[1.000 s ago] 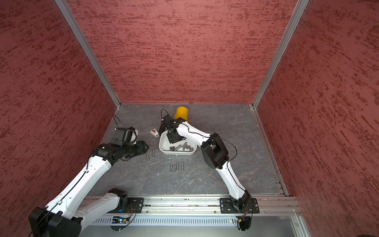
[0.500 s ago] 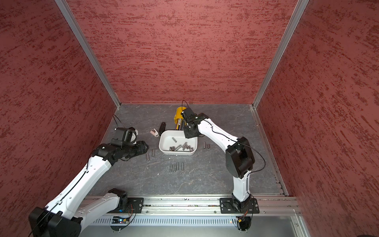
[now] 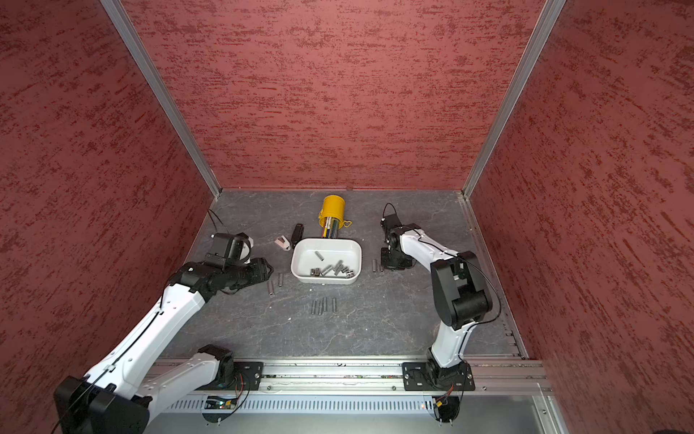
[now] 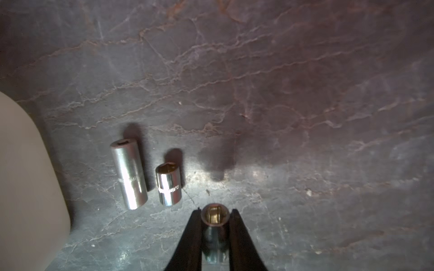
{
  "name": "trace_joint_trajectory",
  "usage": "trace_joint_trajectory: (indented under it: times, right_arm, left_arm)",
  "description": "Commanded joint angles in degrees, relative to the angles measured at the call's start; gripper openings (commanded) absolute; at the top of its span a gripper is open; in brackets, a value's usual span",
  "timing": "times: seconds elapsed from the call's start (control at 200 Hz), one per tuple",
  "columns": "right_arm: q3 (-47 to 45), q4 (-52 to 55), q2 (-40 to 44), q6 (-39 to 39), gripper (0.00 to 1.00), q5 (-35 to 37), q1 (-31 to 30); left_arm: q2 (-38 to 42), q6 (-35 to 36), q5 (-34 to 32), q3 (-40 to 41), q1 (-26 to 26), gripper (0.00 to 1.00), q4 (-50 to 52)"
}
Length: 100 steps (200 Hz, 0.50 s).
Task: Take out the socket from the storage box
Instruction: Place the socket head at the center of the board.
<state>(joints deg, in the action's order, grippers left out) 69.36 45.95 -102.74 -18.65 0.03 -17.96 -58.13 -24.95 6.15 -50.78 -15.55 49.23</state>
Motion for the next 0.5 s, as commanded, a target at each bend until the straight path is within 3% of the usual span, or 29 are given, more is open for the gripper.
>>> trace_joint_trajectory:
  times: [0.0, 0.496]
  right_arm:
    - [0.6, -3.7, -1.8, -0.3, 0.19, -1.8, -0.1]
    - [0.6, -3.1, -4.2, -0.1, 0.26, 0.2, 0.0]
  left_arm:
    - [-0.2, 0.8, 0.4, 0.1, -0.4, 0.59, -0.7]
    - [0.0, 0.7, 0.1, 0.2, -0.4, 0.59, -0.6]
